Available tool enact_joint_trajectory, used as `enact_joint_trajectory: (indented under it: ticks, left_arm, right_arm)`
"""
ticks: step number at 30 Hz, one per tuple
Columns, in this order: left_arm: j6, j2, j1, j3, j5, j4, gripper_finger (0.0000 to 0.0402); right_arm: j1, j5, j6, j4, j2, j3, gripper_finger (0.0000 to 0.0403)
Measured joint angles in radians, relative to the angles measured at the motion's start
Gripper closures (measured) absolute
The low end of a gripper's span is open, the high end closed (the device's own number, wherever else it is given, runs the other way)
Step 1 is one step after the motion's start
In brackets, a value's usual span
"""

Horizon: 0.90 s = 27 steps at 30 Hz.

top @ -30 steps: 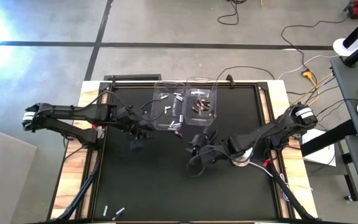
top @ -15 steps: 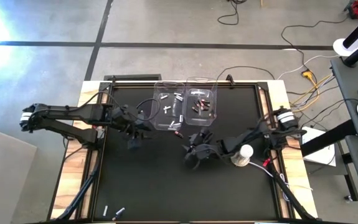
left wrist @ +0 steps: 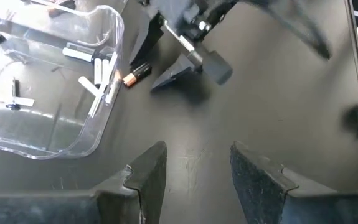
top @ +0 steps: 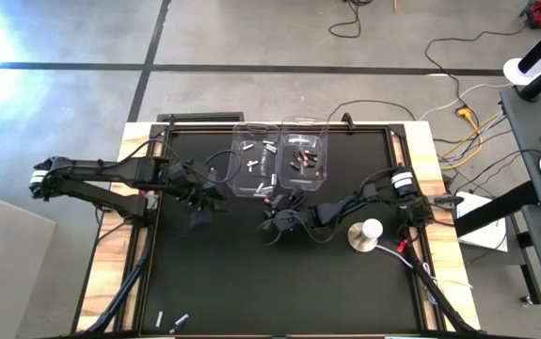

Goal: Sort batteries
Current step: Put the black battery into the right transparent bin

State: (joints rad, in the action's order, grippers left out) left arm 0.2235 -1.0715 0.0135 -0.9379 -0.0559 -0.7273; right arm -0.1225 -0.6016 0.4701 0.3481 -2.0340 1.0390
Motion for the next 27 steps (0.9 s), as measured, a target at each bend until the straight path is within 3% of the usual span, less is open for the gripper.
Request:
enact_joint_trajectory:
  ticks: [8,14,22,27]
  left_arm:
    - [0.013,0.022,0.000,0.000,0.001,-0.007,0.0246]
    - [0.023,0.072,0.000,-0.027,0.019,-0.025,0.0246]
    - [0.021,0.176,0.000,-0.155,0.118,-0.055,0.0246]
    - [0.003,0.248,0.000,-0.231,0.198,-0.085,0.0246]
  right_arm:
    - [0.023,0.025,0.095,0.003,-0.046,0.016,0.0217]
    - [0.020,0.065,0.145,-0.095,-0.051,0.015,0.0269]
    - [0.020,0.072,0.107,-0.138,-0.052,0.011,0.0331]
    - [0.021,0.122,0.109,-0.189,-0.046,0.023,0.0349]
